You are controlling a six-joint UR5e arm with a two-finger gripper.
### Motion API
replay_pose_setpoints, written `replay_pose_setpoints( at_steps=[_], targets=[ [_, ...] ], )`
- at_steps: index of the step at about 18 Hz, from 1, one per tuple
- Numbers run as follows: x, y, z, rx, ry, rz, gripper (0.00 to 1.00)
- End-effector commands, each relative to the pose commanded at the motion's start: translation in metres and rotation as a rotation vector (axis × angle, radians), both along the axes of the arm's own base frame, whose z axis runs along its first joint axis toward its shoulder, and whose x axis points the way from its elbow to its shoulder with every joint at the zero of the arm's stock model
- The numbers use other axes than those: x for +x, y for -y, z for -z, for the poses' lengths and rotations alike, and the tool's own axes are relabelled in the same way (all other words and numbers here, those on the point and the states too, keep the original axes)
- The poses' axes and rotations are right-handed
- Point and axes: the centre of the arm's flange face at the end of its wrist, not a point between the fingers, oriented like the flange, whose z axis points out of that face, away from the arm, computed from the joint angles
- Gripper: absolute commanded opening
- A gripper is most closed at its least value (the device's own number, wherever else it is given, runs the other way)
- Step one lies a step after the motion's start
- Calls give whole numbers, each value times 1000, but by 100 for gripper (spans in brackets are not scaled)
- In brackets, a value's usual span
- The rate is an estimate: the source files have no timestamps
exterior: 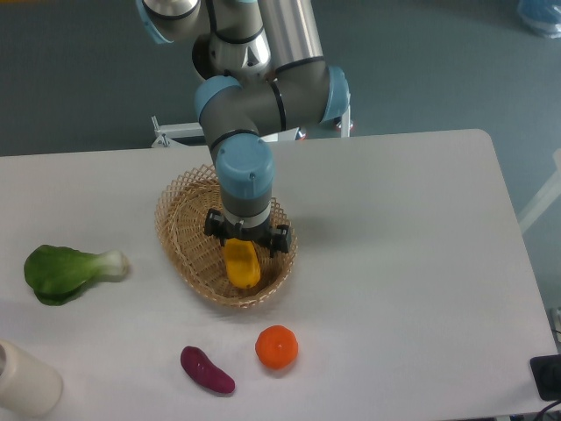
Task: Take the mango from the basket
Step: 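Close the gripper around the yellow mango inside the basket, then lift the mango out of the basket and carry it beside the basket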
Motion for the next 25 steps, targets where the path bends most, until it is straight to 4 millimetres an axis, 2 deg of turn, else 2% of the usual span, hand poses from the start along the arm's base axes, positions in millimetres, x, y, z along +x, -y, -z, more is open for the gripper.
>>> replay_pose_setpoints(
  at_steps=[7,8,9,10,12,15,18,21,25],
  targets=[
    [1,-6,5,-4,5,-3,100],
    [0,-8,4,-2,3,-3,91],
    [-1,-9,3,-1,2,-6,75],
    [-1,-9,3,-1,2,-15,63],
    [-1,-9,3,-2,1,-31,44],
    [-1,-9,-2,6,-1,-28,43],
    [-6,-14,-18,25,-15,-20,43],
    [-14,-16,-42,59,-38,-26,43],
    [-24,-19,-61,66,-42,-34,43]
  ],
)
